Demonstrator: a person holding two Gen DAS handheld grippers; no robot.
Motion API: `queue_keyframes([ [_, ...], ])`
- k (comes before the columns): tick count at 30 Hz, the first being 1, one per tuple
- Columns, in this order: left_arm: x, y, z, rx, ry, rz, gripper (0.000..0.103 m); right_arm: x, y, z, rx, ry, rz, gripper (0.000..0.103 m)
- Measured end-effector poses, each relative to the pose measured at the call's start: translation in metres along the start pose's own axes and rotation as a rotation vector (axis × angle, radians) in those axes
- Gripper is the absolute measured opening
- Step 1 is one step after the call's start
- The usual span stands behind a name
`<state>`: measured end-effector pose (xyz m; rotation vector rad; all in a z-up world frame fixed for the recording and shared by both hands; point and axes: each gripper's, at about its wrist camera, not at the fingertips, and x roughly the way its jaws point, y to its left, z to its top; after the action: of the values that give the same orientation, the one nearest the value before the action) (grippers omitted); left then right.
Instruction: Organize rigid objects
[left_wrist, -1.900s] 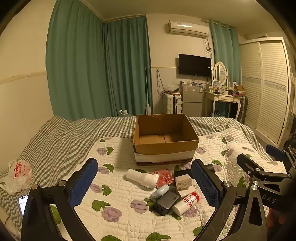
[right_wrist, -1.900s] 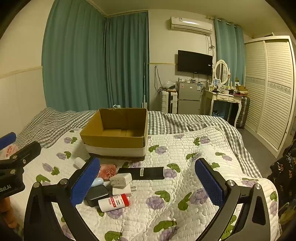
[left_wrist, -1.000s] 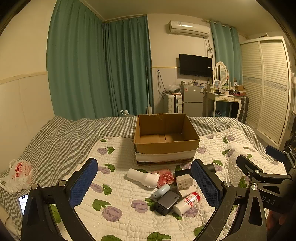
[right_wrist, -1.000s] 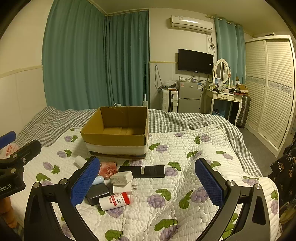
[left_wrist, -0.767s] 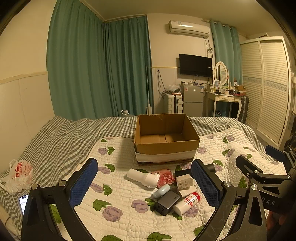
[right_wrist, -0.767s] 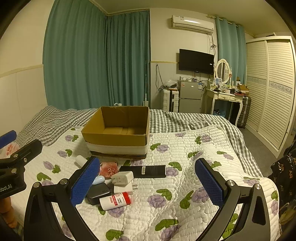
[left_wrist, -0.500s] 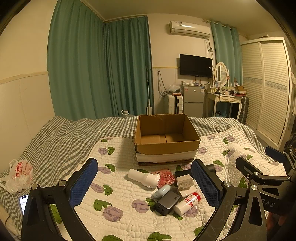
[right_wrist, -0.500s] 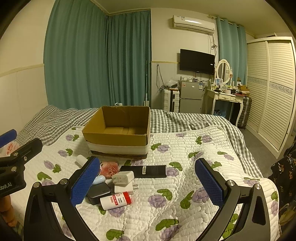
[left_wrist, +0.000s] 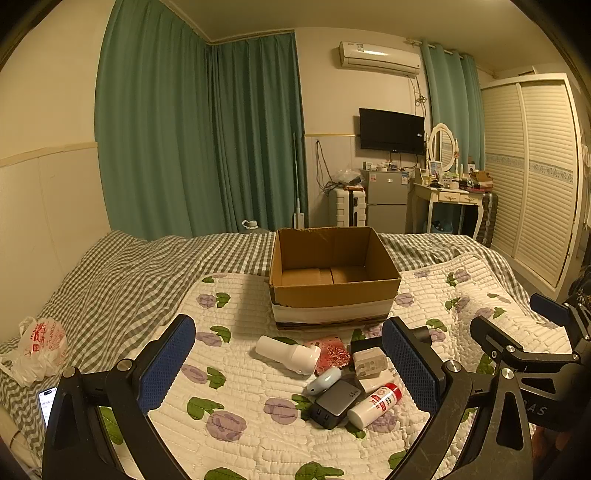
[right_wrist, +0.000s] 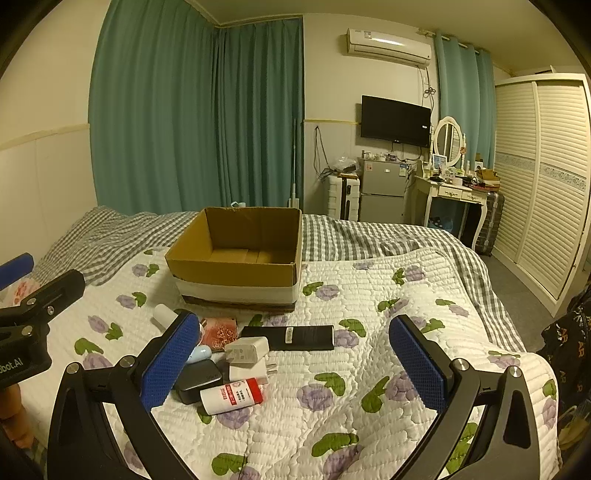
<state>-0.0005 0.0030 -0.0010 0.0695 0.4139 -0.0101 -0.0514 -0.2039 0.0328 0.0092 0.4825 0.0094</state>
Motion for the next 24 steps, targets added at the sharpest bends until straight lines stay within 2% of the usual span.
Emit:
queue_keyframes([
  [24, -0.0003, -0.0002, -0.0001, -0.001, 0.0, 0.001, 0.103, -0.0004, -0.0015, -0.0003, 0.003, 0.002, 0.005, 0.103],
])
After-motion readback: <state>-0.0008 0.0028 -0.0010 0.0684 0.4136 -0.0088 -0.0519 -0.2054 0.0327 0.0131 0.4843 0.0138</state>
